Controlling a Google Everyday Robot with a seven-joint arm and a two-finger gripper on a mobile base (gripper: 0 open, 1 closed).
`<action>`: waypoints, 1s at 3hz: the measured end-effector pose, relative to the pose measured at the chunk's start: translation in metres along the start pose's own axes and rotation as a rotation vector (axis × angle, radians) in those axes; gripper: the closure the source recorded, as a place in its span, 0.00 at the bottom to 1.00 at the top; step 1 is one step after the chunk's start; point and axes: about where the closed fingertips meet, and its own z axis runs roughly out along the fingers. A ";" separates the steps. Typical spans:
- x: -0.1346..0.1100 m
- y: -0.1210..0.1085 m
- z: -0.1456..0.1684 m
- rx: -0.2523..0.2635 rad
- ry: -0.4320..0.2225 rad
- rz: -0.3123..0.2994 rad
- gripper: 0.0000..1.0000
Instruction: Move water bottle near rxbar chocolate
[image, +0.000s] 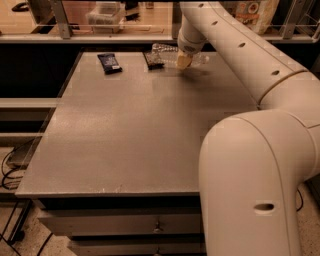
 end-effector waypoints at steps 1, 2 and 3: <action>0.008 -0.001 0.022 0.006 0.040 0.016 0.36; 0.008 -0.002 0.025 0.010 0.047 0.019 0.13; 0.006 -0.003 0.024 0.006 0.048 0.018 0.00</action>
Offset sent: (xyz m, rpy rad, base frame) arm 0.0168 -0.0061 -0.0132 -0.0282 -0.0113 -0.0538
